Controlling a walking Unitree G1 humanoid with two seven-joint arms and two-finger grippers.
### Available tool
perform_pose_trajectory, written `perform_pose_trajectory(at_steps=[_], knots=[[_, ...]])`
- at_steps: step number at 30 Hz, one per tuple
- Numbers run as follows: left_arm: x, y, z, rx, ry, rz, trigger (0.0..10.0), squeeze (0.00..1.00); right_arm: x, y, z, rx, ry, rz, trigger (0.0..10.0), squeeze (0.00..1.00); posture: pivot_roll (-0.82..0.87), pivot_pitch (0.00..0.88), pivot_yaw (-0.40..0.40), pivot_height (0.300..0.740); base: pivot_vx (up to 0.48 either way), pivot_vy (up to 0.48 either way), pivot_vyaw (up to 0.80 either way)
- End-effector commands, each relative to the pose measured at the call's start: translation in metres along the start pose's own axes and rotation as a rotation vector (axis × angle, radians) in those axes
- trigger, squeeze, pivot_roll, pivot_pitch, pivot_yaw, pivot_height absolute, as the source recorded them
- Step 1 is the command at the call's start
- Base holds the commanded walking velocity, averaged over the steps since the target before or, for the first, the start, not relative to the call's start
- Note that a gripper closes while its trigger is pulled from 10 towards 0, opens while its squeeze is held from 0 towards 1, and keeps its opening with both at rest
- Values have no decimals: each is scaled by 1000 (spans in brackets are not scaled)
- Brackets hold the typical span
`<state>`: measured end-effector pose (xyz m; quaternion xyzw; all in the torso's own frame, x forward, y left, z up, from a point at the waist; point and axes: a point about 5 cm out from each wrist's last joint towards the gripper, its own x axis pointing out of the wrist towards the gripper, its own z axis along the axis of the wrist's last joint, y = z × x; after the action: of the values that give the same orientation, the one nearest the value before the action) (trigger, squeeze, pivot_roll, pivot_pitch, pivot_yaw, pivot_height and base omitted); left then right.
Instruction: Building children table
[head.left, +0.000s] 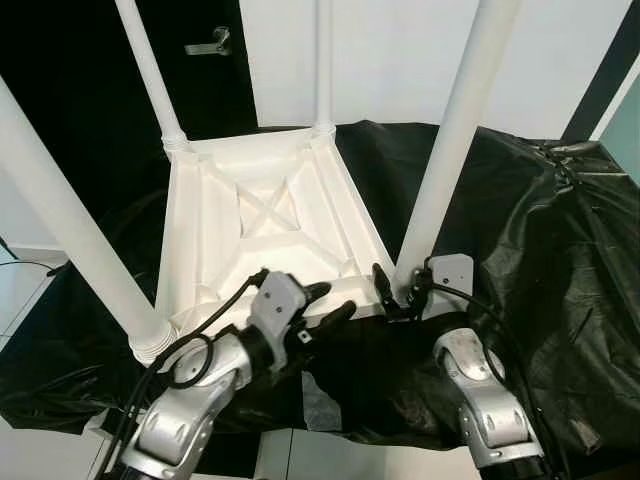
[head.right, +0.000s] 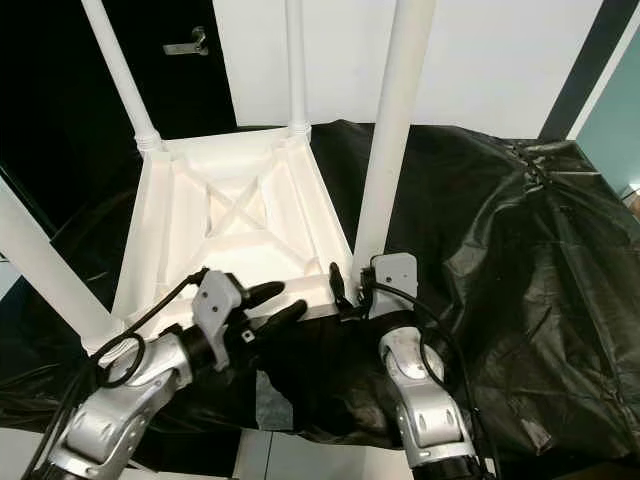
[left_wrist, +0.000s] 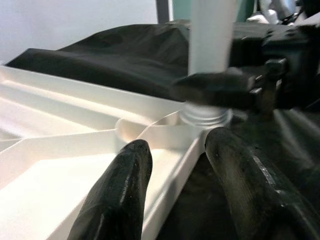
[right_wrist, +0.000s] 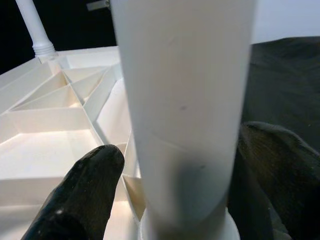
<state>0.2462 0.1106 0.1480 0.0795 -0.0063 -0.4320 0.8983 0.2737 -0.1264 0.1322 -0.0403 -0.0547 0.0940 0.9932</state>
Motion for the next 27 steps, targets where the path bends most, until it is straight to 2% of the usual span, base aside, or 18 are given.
perform_pose_trajectory(at_steps=[1,2,4,6,7,8,10,12,13,14,16,19,22,27], knots=[[-4,1,1,-1,0,-19,10000,0,0,-2,1,9,-11,-4,10000,0,58,0,-25,740,0,0,0],[-9,9,0,11,14,-1,10000,0,4,-2,3,13,-19,1,10000,0,62,0,-24,740,0,0,0],[-9,9,0,11,14,-1,10000,0,4,-2,3,13,-19,1,10000,0,62,0,-24,740,0,0,0],[-19,26,-2,36,44,37,10000,0,12,3,7,29,-44,45,10000,0,67,0,-24,740,0,0,0],[-19,26,-2,36,44,37,10000,0,12,3,7,29,-44,45,10000,0,67,0,-24,740,0,0,0],[-23,35,-3,51,61,52,10000,0,15,6,9,28,-56,67,10000,0,67,0,-22,740,0,0,0],[-23,35,-3,51,61,52,10000,0,15,6,9,28,-56,67,10000,0,67,0,-22,740,0,0,0],[-32,51,-3,85,88,85,10000,0,20,7,12,22,-77,78,10000,0,70,0,-18,740,0,0,0],[-32,51,-3,85,88,85,10000,0,20,7,12,22,-77,78,10000,0,70,0,-18,740,0,0,0],[-38,64,1,118,102,108,10000,0,24,1,17,10,-110,29,10000,0,73,0,-18,740,0,0,0],[-41,72,5,142,106,121,10000,0,25,-6,21,4,-132,-26,10000,0,74,0,-20,740,0,0,0],[-41,75,6,149,107,124,10000,0,25,-9,22,0,-139,-48,10000,0,74,0,-20,740,0,0,0],[-43,85,9,187,116,122,10000,0,24,-17,26,-31,-169,-120,10000,0,68,0,-21,740,0,0,0],[-41,95,15,221,117,103,10000,0,17,-25,27,-19,-174,-208,10000,0,55,0,-13,740,0,0,0]])
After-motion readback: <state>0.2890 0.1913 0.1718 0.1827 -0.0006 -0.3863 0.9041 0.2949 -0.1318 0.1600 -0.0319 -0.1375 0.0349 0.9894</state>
